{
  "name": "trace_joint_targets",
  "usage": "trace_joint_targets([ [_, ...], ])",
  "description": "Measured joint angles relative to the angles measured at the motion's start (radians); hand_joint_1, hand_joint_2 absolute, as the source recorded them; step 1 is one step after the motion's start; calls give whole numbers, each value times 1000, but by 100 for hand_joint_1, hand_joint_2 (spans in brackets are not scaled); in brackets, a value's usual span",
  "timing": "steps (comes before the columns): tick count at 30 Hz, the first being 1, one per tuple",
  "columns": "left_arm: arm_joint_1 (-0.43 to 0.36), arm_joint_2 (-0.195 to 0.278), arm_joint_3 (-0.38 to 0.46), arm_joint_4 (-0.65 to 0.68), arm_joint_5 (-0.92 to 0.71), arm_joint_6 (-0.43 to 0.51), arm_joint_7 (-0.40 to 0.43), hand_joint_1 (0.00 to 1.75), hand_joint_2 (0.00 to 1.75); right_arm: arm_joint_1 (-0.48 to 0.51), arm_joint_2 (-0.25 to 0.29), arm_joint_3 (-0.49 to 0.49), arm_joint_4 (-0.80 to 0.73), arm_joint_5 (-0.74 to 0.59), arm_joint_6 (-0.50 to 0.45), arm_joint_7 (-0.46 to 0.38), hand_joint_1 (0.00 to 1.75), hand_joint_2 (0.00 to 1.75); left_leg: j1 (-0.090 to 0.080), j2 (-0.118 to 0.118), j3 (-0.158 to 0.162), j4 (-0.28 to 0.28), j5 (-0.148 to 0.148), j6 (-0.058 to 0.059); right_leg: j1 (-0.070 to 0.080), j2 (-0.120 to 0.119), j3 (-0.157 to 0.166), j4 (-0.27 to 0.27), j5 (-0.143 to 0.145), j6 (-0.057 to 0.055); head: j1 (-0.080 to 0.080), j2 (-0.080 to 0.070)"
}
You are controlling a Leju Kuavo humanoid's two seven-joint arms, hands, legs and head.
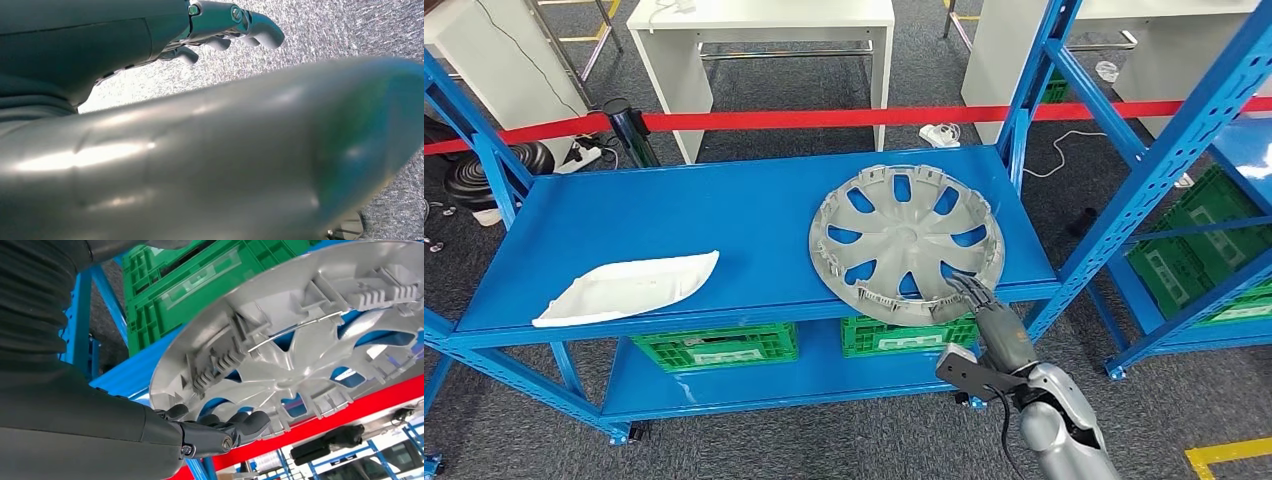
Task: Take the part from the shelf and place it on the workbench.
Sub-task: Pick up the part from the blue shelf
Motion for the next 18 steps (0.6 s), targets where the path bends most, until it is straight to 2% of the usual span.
trace_joint_targets([
  [4, 0, 1, 0, 0, 0, -1, -3, 0, 0, 8, -3, -9, 1, 43, 10, 19, 0, 175, 0, 0, 0, 0, 0, 0, 0, 0, 0, 0, 0, 0, 0, 0],
  [10, 0, 1, 0, 0, -1, -5, -10, 0, 0, 12, -27, -10, 15, 175, -18, 80, 0, 175, 0, 0, 0, 0, 0, 0, 0, 0, 0, 0, 0, 0, 0, 0],
  [18, 1, 1, 0, 0, -4, -5, -22, 0, 0, -14, -111, -9, 67, 319, -88, 109, 0, 175, 0, 0, 2, 0, 0, 0, 0, 0, 3, -2, 0, 1, 0, 0],
])
